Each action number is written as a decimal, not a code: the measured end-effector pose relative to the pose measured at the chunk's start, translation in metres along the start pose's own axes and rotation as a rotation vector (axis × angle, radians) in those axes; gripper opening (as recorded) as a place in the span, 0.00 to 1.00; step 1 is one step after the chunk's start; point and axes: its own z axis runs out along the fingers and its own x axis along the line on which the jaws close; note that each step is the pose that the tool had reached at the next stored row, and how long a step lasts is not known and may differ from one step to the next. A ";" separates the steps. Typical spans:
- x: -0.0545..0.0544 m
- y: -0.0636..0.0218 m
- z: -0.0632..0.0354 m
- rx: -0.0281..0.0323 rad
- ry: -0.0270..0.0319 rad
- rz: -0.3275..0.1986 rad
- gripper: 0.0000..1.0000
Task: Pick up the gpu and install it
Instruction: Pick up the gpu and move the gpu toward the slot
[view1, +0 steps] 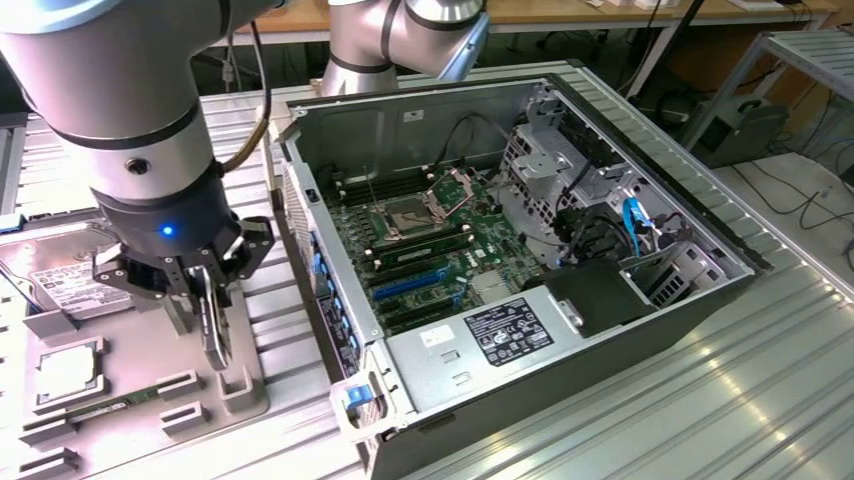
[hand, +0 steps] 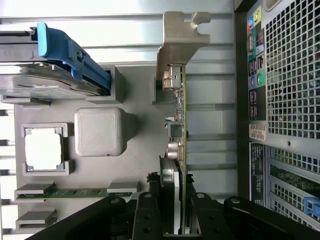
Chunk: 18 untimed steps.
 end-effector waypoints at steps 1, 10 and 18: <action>0.000 0.0001 -0.0016 0.0000 0.0000 0.000 0.28; 0.000 0.0008 -0.0182 0.0000 0.0001 0.000 0.28; 0.000 0.0015 -0.0360 0.0000 0.0001 0.000 0.28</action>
